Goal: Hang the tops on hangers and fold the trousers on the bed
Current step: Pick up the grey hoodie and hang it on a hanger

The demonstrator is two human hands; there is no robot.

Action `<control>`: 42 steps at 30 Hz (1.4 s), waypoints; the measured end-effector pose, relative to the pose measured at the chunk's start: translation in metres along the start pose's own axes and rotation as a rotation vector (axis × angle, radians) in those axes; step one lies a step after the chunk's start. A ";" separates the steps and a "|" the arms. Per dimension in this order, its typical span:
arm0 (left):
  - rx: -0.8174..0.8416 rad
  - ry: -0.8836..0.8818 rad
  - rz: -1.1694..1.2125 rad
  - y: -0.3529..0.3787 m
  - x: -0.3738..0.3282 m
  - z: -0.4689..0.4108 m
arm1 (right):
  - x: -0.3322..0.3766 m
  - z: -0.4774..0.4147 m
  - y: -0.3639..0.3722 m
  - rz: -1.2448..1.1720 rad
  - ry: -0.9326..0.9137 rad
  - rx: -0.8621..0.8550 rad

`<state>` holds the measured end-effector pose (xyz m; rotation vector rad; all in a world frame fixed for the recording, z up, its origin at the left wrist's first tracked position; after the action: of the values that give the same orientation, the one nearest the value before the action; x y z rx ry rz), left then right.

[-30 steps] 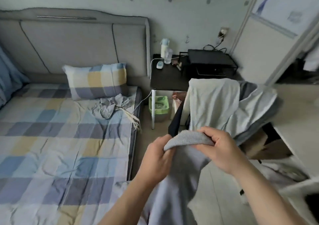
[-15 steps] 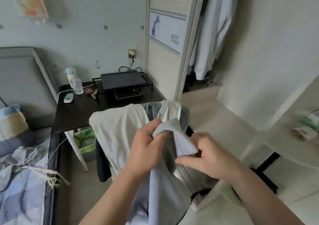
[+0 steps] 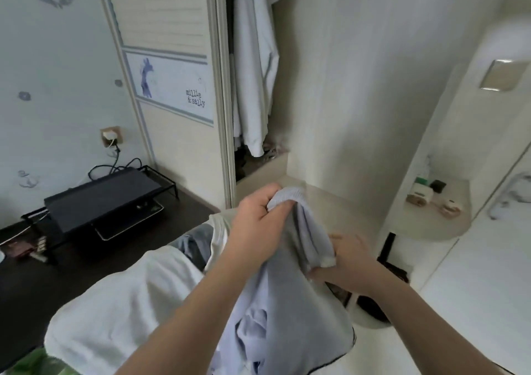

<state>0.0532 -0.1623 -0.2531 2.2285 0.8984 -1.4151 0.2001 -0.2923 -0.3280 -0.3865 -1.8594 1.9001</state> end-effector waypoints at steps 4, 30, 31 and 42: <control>0.035 -0.052 -0.005 -0.015 0.018 -0.032 | 0.003 0.001 -0.004 -0.097 0.178 -0.118; 0.258 -0.155 -0.102 -0.017 0.058 0.012 | 0.093 -0.002 -0.144 -1.293 0.381 -0.716; 0.238 -0.194 -0.027 -0.019 0.061 0.008 | 0.091 -0.004 -0.143 -1.316 0.379 -0.708; 0.055 -0.556 0.632 -0.052 0.053 -0.022 | 0.098 0.009 -0.004 -0.862 0.249 -0.146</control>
<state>0.0487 -0.0936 -0.2889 1.7505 -0.0326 -1.5912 0.1122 -0.2516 -0.3128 0.1316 -1.6153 1.0859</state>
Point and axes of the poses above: each hand's wrist, its own z-axis away from the middle knuckle, its own y-axis out of the palm, x = y × z, the point moved 3 cm from there along -z, towards the middle knuckle, and after that the axes turned 11 degrees about z, right-handed, at the moved point
